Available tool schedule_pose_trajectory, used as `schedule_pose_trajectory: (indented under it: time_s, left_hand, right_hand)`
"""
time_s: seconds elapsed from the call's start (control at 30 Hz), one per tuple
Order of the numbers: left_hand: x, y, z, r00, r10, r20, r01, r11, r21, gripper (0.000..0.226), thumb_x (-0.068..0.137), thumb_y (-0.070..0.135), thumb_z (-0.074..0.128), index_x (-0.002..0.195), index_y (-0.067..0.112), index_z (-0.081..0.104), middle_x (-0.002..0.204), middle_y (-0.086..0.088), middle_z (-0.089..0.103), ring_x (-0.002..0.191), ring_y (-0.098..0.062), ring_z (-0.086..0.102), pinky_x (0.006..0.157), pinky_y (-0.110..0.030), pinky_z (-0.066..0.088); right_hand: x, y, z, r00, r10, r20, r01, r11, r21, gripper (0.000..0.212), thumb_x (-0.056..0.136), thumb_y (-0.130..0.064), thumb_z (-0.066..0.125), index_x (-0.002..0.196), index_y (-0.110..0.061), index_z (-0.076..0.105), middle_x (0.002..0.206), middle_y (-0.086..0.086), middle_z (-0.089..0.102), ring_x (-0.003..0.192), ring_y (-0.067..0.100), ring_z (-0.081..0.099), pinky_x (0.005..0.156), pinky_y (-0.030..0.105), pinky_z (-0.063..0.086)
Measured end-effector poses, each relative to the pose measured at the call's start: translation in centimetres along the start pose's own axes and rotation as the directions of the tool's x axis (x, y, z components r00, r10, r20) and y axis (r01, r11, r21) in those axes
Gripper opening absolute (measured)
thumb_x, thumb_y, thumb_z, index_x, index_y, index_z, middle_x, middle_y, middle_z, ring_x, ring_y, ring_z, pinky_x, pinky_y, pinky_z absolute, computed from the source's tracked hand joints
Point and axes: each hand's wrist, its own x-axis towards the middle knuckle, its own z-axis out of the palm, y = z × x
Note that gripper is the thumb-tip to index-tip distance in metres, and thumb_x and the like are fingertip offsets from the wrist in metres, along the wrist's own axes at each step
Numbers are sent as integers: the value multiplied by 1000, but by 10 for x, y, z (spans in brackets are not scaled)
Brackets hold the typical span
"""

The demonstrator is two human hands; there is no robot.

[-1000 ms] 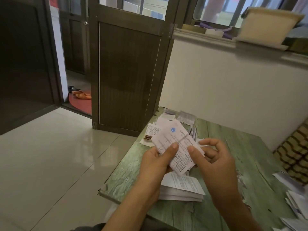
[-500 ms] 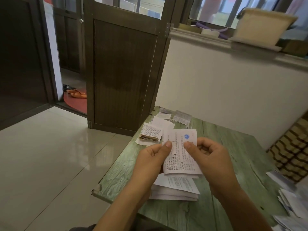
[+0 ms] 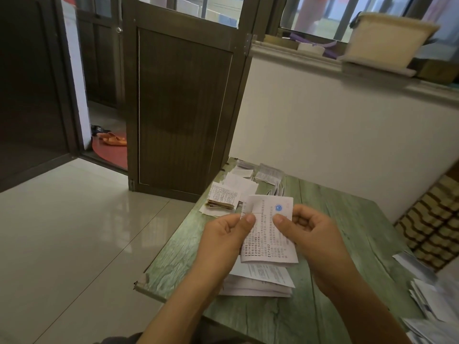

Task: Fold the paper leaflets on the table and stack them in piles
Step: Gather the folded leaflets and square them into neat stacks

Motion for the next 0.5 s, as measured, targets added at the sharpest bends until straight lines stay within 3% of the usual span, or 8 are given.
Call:
schedule_pose_trajectory:
  time_s: [0.07,0.13,0.2,0.27,0.33,0.4,0.5]
  left_hand:
    - [-1,0,0,998,44,34,-47,992,117,28,92,21,52,69,12,64,58,1,66,52,-6,62,48,-13,45]
    - [-2,-2,2,995,77,69,-92,967,238,37,92,22,53,58,9,52,46,5,47,41,-6,42,43,-16,35]
    - [-3,-6,4,990,90,112,-120,948,295,40,92,23,54,62,-3,51,48,1,38,43,-9,33,45,-20,30]
    - [-2,-7,5,984,102,145,-144,936,322,39,92,22,53,71,-11,54,54,-8,40,47,-12,35,47,-18,31]
    - [-1,-8,4,979,86,183,-143,933,330,39,92,22,53,77,-14,56,62,-22,46,54,-18,40,50,-20,34]
    - [-1,-6,3,976,58,208,-129,931,343,40,93,24,52,83,-14,58,73,-31,54,59,-20,47,54,-24,38]
    - [1,-3,1,971,6,237,-86,941,328,31,95,22,48,82,0,66,70,-12,66,63,-16,62,56,-19,48]
  right_hand:
    - [1,-4,-3,990,-138,-22,132,972,-193,21,83,-9,65,101,-17,63,85,-2,68,76,7,66,59,17,52]
    - [4,-15,-8,936,-334,107,343,806,-483,33,82,-18,67,110,-32,56,96,-16,59,84,-2,56,72,12,46]
    - [8,-29,-9,894,-280,350,448,591,-671,29,81,-32,66,106,-42,53,98,-29,51,92,-10,48,80,11,37]
    - [15,-36,-7,867,-122,483,474,498,-726,11,84,-35,64,88,-41,57,89,-27,55,87,-8,51,76,12,40]
    - [20,-36,-7,848,-81,524,492,490,-720,12,85,-32,63,76,-38,57,81,-17,60,77,1,56,69,18,46]
    - [23,-35,-10,861,-83,501,457,556,-694,13,84,-29,64,72,-32,59,75,-9,62,69,7,59,63,20,49]
    - [27,-32,-23,914,-126,385,358,695,-623,13,82,-20,67,71,-16,63,66,-2,63,57,4,62,49,14,47]
